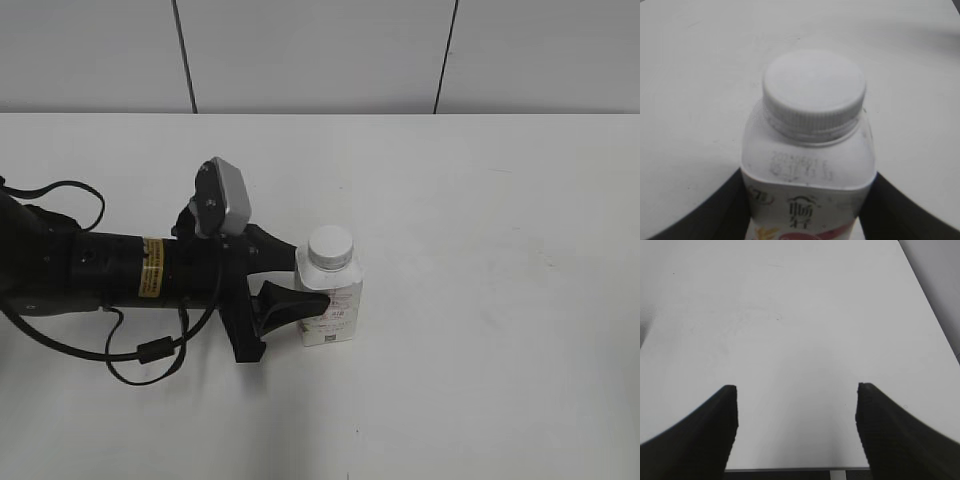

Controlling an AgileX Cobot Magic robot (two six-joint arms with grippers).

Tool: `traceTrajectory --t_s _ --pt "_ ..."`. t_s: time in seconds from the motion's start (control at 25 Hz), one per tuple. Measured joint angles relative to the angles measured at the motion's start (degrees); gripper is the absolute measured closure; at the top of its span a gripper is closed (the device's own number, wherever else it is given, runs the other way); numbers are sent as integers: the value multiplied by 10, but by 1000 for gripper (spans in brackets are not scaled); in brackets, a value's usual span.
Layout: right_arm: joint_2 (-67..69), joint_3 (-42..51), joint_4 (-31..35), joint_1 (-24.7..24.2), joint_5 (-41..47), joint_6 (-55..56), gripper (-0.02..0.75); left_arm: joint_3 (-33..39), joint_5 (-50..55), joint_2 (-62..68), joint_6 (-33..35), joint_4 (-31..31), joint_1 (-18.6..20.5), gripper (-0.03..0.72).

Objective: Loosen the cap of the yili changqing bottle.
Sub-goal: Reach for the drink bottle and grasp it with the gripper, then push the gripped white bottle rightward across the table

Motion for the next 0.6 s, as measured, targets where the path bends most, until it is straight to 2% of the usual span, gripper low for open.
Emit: traceTrajectory --t_s 0.6 --pt "0 0 0 0 0 0 160 0 -31 5 0 68 0 294"
